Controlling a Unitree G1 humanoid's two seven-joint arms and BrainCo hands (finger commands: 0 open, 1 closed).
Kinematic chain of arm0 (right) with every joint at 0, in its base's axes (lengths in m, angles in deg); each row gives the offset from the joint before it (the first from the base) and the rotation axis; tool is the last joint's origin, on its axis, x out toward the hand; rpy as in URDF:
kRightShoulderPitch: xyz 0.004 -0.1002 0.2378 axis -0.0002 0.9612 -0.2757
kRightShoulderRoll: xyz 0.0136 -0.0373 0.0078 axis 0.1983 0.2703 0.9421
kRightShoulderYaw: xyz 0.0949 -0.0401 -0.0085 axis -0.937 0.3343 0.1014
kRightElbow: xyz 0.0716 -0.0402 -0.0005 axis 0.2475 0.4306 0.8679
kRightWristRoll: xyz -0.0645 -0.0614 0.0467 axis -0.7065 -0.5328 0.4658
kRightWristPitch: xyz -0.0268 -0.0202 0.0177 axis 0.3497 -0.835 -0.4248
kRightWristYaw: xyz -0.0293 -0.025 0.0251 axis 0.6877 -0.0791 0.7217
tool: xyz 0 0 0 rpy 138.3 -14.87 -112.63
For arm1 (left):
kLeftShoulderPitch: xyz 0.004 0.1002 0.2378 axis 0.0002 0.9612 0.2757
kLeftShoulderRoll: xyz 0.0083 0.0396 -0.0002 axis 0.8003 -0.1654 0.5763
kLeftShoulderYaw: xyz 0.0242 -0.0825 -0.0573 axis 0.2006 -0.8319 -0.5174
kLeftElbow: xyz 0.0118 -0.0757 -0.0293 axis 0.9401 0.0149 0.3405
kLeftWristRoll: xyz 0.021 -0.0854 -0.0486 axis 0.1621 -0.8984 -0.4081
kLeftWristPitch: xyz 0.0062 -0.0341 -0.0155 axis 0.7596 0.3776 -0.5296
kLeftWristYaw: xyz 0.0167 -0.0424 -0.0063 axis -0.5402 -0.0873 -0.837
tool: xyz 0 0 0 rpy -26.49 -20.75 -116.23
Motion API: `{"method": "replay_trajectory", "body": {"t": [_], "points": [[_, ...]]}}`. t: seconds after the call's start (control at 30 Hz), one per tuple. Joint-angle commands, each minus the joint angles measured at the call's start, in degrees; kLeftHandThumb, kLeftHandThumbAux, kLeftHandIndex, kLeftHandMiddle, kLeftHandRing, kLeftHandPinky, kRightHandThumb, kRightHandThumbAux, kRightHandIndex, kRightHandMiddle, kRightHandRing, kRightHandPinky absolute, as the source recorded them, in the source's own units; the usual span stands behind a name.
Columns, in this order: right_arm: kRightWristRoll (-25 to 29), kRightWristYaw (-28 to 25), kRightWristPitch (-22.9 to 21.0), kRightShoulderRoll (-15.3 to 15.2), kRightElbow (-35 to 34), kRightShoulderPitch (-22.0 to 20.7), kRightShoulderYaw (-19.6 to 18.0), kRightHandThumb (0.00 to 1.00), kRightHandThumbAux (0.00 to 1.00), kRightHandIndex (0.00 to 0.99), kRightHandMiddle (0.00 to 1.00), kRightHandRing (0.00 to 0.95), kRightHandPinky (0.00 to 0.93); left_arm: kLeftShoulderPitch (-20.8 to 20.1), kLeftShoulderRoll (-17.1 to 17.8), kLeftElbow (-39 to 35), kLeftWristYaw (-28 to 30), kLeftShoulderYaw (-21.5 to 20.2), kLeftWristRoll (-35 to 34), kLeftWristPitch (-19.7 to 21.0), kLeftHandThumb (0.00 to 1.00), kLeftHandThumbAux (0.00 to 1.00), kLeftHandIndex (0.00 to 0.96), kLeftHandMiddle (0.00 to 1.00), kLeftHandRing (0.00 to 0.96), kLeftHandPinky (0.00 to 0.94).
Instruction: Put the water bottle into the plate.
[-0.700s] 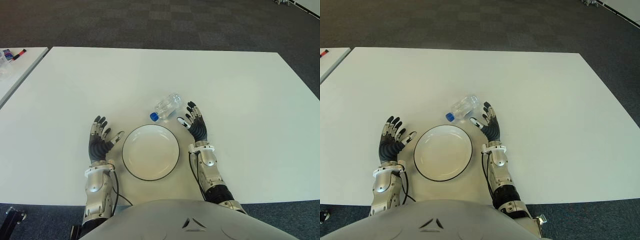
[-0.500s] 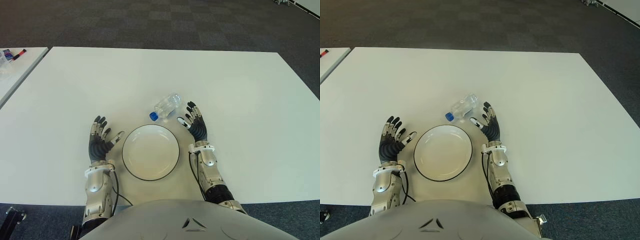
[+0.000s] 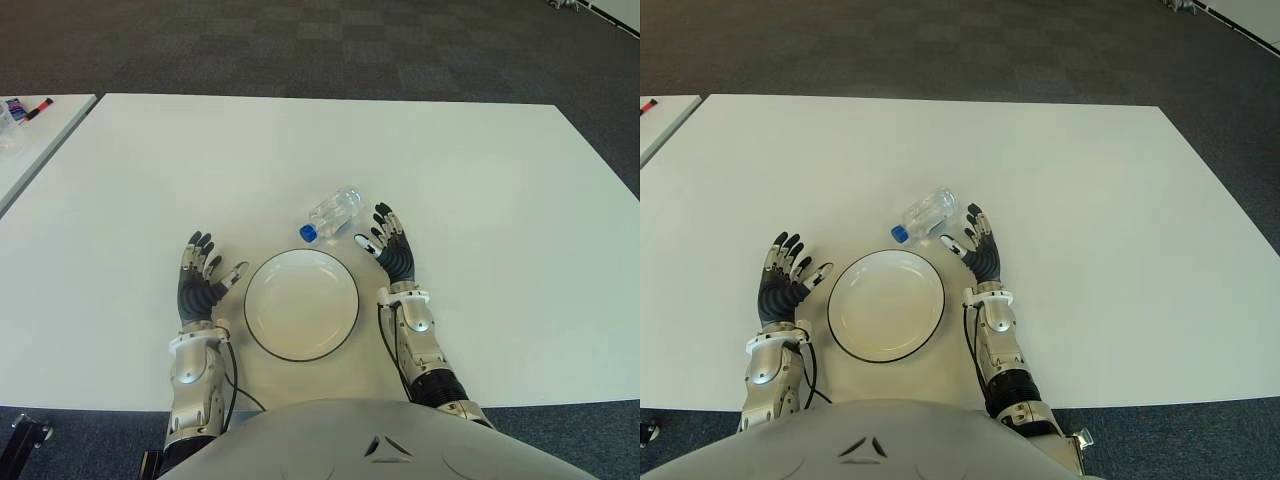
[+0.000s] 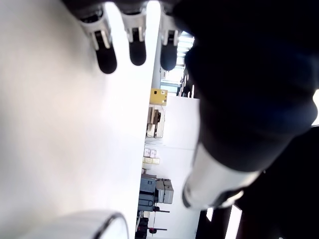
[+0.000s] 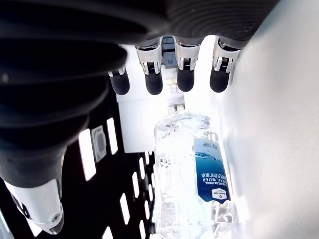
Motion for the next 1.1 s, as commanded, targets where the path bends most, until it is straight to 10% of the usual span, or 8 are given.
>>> {"method": "replay_trajectory", "body": {"t": [0.03, 1.1], "points": [[0.44, 0.44, -2.49, 3.27, 1.46, 2.58, -0.30, 0.007, 0.691, 0.000, 0.014, 0.014, 0.063, 0.15, -0.76, 0.77, -0.25, 0.59, 0.09, 1.56, 0.036, 0.970, 0.093, 0.116, 0.092, 0.124], [-0.21, 0.90, -1.49, 2.95, 1.20, 2.64, -0.20, 0.014, 0.681, 0.001, 0.021, 0.018, 0.068, 0.21, -1.21, 0.91, -0.50, 0.50, -0.49, 1.82, 0.018, 0.973, 0.092, 0.111, 0.087, 0.122]]}}
